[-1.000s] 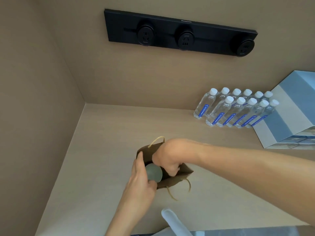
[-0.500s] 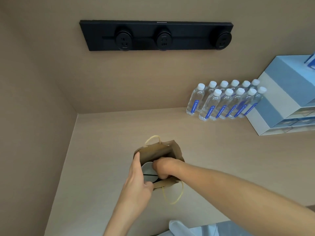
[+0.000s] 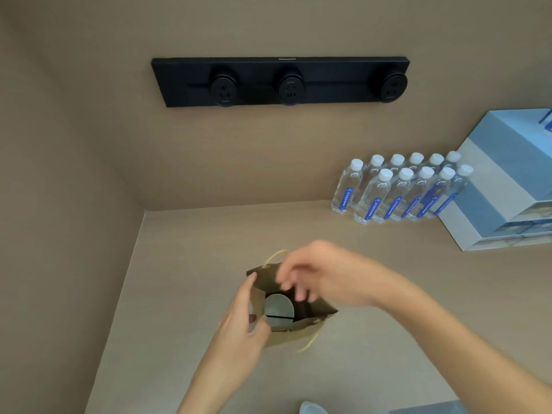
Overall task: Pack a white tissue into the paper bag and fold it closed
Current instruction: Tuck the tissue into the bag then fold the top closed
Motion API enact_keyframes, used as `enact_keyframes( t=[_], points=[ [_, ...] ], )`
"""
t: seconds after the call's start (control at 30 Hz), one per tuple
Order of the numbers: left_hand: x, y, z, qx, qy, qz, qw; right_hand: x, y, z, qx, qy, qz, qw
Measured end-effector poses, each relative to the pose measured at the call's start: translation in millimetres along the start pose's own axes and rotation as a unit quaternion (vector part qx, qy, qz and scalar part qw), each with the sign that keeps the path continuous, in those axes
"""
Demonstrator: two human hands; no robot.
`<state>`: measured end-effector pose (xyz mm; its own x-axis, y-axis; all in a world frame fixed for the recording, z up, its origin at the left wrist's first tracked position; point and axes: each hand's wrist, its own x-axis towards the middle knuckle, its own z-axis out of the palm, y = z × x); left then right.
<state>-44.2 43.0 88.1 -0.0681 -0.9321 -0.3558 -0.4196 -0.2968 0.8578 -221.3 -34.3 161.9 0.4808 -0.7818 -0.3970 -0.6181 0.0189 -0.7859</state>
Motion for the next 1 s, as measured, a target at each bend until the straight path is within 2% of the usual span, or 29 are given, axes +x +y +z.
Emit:
enact_keyframes(
  t=[0.07, 0.1, 0.17, 0.27, 0.37, 0.5, 0.63, 0.7, 0.8, 0.9, 1.0],
  points=[
    [0.8, -3.6, -3.6, -0.054, 0.017, 0.0, 0.998, -28.2, 19.6, -17.2, 0.122, 0.129, -0.047, 0.983],
    [2.3, -5.5, -4.9, -0.085, 0.032, -0.007, 0.996, -37.2, 34.4, -17.9, 0.185, 0.182, -0.031, 0.965],
    [6.2, -7.5, -8.7, -0.139, 0.06, -0.029, 0.988, -41.5, 65.6, -6.3, 0.302, 0.234, 0.053, 0.923],
    [13.3, -4.1, -11.7, -0.187, 0.047, -0.068, 0.979, -32.3, 91.4, 17.3, 0.407, 0.203, 0.13, 0.881],
    [21.7, -2.9, -7.1, -0.223, 0.015, -0.096, 0.97, -20.9, 94.2, 29.4, 0.469, 0.162, 0.126, 0.859],
    [33.1, -1.6, 3.7, -0.309, 0.045, -0.119, 0.943, -8.2, 88.1, 37.3, 0.485, 0.178, 0.146, 0.844],
    [44.0, -5.5, 12.2, -0.307, 0.073, -0.125, 0.941, -1.1, 85.5, 39.9, 0.508, 0.179, 0.186, 0.822],
    [48.5, -9.0, 18.4, -0.288, 0.098, -0.126, 0.944, 2.6, 87.1, 43.0, 0.498, 0.174, 0.192, 0.827],
    [49.3, -14.2, 27.1, -0.221, 0.139, -0.109, 0.959, 5.2, 92.5, 50.5, 0.454, 0.19, 0.156, 0.856],
    [47.8, -22.1, 34.1, -0.151, 0.142, -0.081, 0.975, 6.8, 108.3, 57.5, 0.341, 0.24, 0.142, 0.898],
    [49.8, -33.4, 41.2, -0.083, 0.125, -0.042, 0.988, 8.2, 122.5, 63.9, 0.234, 0.251, 0.122, 0.931]
  ],
)
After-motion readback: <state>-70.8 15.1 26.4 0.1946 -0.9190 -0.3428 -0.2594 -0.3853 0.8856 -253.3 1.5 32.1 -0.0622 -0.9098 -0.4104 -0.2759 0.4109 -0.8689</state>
